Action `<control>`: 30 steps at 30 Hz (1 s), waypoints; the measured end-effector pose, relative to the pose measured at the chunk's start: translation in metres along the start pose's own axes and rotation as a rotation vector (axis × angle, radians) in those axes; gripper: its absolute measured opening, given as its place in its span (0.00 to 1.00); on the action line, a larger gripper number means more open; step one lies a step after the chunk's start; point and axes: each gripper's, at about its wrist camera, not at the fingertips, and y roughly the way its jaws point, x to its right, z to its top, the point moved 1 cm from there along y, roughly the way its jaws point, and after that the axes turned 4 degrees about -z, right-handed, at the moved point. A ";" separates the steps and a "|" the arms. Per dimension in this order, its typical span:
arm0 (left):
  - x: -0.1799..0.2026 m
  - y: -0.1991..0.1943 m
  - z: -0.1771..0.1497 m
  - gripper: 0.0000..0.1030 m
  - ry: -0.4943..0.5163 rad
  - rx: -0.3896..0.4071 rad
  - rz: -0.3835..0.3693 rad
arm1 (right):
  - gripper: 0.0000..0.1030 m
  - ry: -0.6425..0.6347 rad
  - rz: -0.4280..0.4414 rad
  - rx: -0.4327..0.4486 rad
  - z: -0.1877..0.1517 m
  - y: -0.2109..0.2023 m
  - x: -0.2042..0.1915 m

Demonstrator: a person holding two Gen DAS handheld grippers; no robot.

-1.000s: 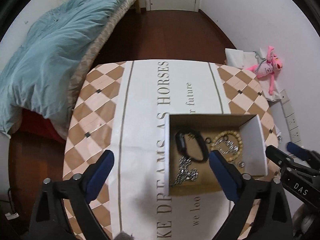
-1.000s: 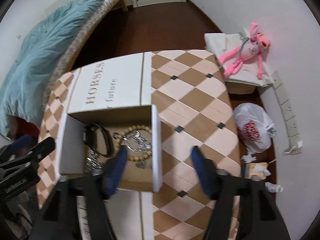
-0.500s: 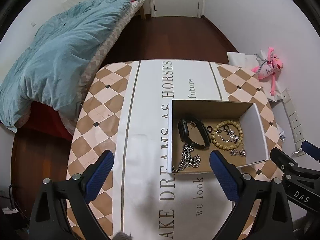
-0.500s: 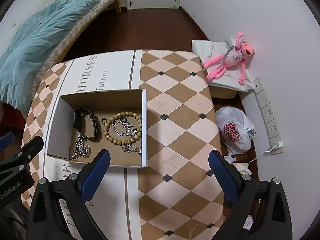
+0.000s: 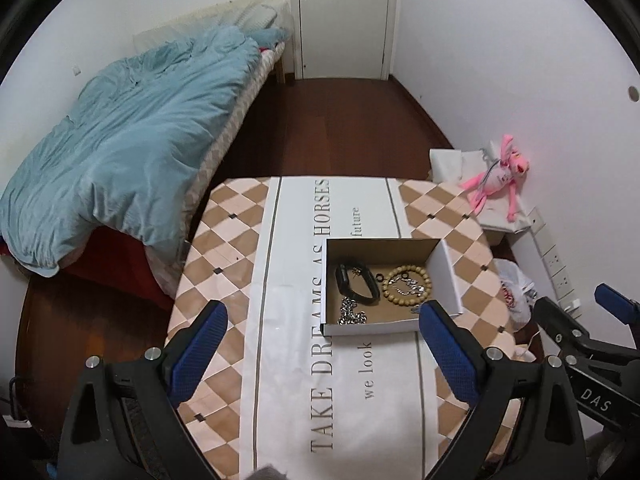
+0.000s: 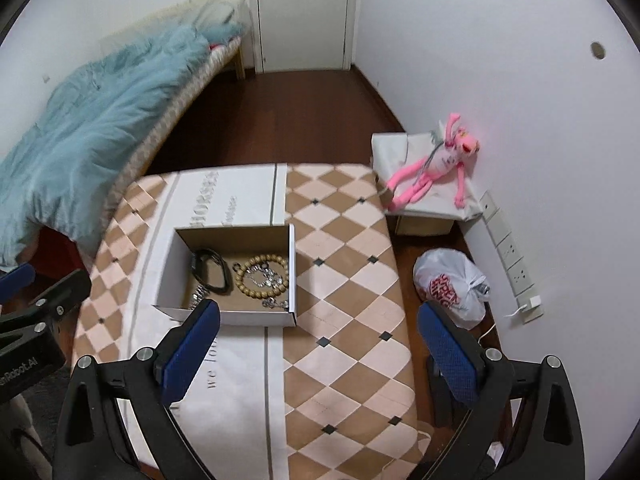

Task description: Organize jewelry

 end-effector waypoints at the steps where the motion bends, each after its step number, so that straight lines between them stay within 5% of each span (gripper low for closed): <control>1: 0.000 -0.010 0.000 0.95 -0.004 0.009 0.001 | 0.98 0.004 -0.001 0.019 0.000 -0.012 0.002; 15: -0.001 -0.097 -0.012 0.95 -0.024 0.114 -0.021 | 1.00 0.023 -0.002 0.159 -0.008 -0.119 0.011; 30: 0.001 -0.111 -0.025 0.95 -0.030 0.095 -0.029 | 1.00 -0.005 -0.002 0.148 -0.021 -0.143 0.009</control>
